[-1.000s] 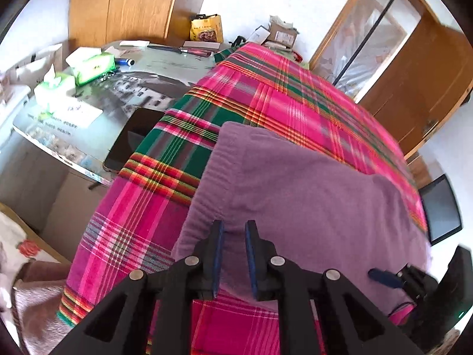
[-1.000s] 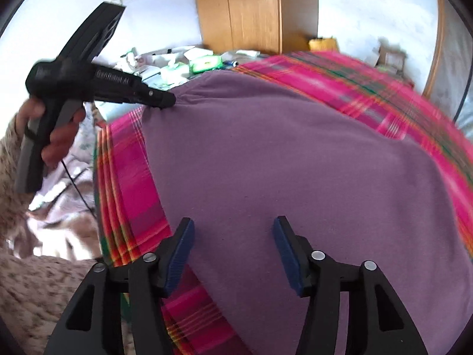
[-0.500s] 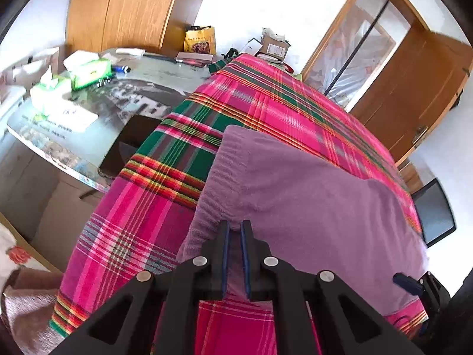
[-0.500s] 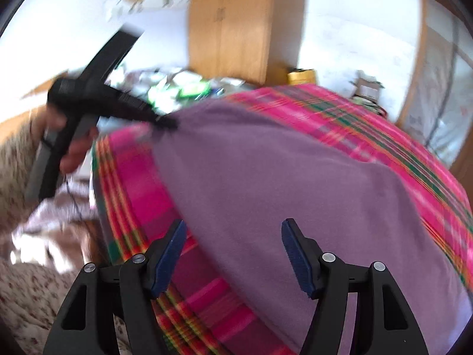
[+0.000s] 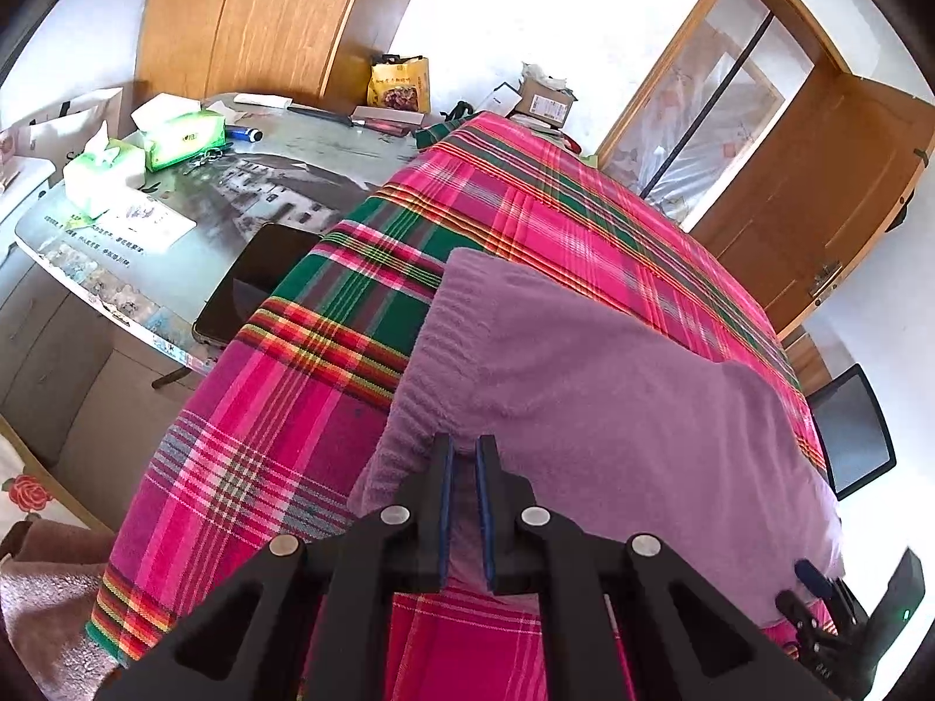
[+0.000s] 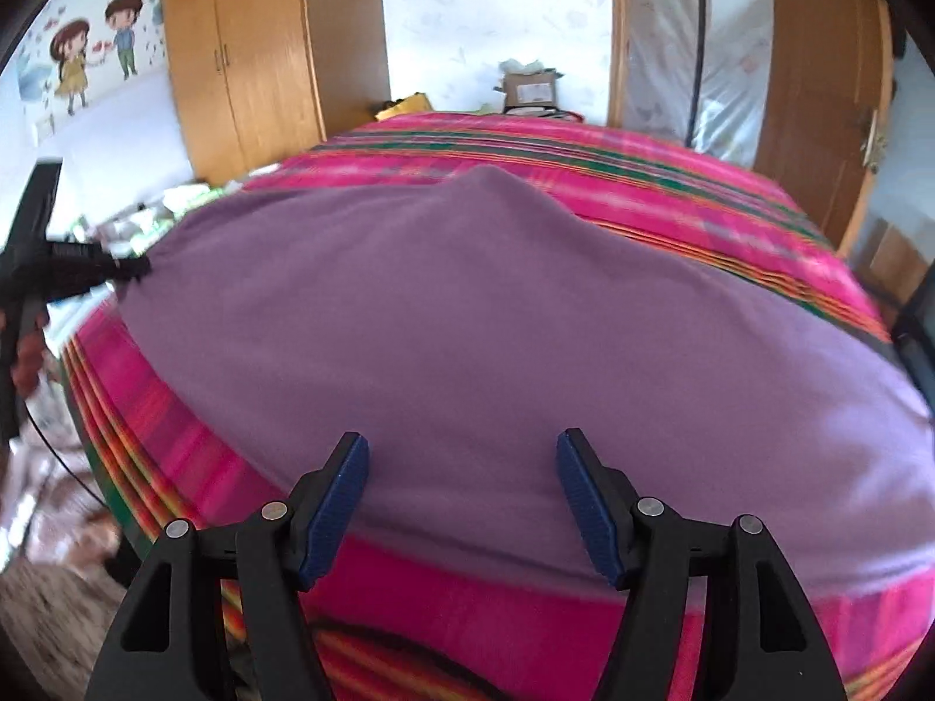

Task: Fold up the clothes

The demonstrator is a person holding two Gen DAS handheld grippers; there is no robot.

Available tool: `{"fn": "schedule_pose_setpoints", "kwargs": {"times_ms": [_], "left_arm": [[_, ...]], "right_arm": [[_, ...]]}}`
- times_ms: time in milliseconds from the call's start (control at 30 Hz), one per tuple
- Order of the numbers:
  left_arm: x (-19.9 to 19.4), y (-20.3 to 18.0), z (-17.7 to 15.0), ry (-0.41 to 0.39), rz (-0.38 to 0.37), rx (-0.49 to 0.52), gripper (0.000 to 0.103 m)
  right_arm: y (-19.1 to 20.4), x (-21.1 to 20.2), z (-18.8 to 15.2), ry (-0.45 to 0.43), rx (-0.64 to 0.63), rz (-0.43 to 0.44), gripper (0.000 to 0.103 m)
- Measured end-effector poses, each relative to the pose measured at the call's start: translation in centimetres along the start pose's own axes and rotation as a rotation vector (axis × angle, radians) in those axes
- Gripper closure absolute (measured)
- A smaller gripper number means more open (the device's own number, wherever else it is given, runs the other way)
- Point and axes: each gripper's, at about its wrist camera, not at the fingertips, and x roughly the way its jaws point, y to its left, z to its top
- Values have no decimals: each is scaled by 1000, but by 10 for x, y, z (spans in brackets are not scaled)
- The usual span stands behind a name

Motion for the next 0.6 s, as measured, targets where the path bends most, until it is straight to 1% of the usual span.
{"fn": "schedule_pose_setpoints", "kwargs": {"times_ms": [33,133,200,267,333,400,433,500,533,600], "left_arm": [[-1,-1,0,2,5,-5,94],[-5,-4,1,6,22,-29,94],[-14,-11,1,-26,50,-17,94],[-24,-19,2,-67,91,-1,93],[-32,-29,4,-87,80,0,92],[-37,-42,7,-106,68,10,92],[-39,-51,8,-118,68,19,92],[-39,-68,11,-125,39,45,91],[-37,-77,12,-118,20,64,89],[-30,-93,12,-94,-1,103,88]], "right_arm": [[-5,-6,-7,-2,2,-5,34],[-19,-18,-11,5,35,6,34],[-32,-28,-7,-18,50,12,34],[-48,-38,3,-58,71,39,34],[-67,-46,15,-101,91,67,34],[-88,-45,31,-128,103,59,36],[-99,-42,39,-133,105,44,38],[-120,-31,55,-123,103,2,53],[-129,-25,62,-114,104,-9,57],[-141,-9,75,-81,109,-4,71]]}}
